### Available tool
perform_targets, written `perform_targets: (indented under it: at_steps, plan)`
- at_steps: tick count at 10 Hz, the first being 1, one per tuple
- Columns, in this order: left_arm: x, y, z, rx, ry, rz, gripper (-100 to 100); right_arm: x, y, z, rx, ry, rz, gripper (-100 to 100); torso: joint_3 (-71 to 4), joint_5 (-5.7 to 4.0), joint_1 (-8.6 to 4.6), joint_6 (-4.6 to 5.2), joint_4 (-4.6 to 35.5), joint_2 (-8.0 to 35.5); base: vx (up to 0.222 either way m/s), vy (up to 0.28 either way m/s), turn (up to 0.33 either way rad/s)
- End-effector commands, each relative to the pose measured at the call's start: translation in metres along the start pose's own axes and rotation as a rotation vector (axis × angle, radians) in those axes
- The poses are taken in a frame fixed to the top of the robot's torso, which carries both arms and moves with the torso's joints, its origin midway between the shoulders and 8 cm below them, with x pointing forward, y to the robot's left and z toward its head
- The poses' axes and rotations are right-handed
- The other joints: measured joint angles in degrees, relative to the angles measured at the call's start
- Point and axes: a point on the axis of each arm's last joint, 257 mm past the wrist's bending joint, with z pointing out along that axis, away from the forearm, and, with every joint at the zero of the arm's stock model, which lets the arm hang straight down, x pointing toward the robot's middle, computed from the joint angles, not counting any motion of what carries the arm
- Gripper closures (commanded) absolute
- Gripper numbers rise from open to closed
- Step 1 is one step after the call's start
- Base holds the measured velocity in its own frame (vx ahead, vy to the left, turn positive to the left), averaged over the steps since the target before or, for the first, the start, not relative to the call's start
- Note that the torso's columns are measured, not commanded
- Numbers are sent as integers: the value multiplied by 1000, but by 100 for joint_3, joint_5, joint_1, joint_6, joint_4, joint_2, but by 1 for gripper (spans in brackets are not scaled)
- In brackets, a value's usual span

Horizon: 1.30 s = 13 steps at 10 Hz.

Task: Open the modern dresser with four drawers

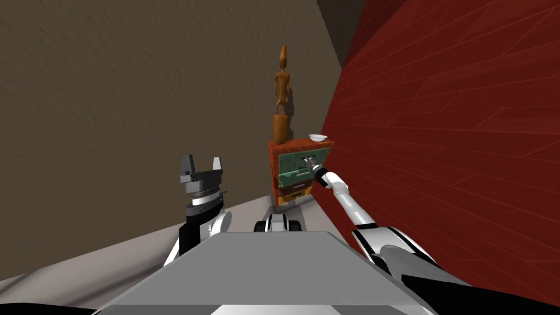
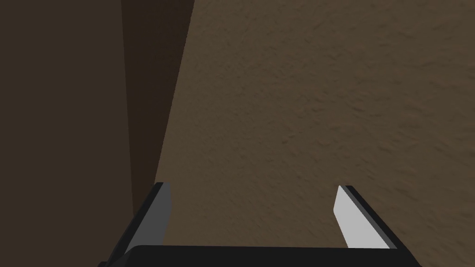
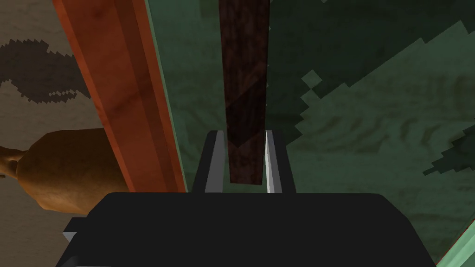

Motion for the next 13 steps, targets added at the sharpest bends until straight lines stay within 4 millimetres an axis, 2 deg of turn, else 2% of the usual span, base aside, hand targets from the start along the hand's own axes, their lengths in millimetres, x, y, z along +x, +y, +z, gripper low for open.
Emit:
perform_targets:
  at_steps: [1,6,7,10,11,12,13]
  plan:
    - [0,0,0,0,0,0,0,1,-1,0,0,1,2,100,0,-2,-12,2,-2,3,5,7,0]
    - [0,0,0,0,0,0,0,-2,-6,0,3,-17,4,100,7,-4,-14,2,2,11,-156,-43,-46]
    - [0,0,0,0,0,0,0,-2,-1,-1,-4,-15,6,-100,-20,1,0,-1,-10,-33,67,31,67]
    - [0,0,0,0,0,0,0,-3,7,-1,-15,-10,8,-100,-26,-2,-9,0,-14,-38,161,61,58]
    - [0,0,0,0,0,0,0,-2,5,-1,-12,-11,8,-100,-3,-5,-17,2,-3,-3,79,30,15]
    - [0,0,0,0,0,0,0,9,-3,1,-13,-5,5,-100,23,-8,-30,5,9,40,92,64,47]
    - [0,0,0,0,0,0,0,4,1,1,-13,-8,4,-100,21,-4,-15,2,10,33,58,39,12]
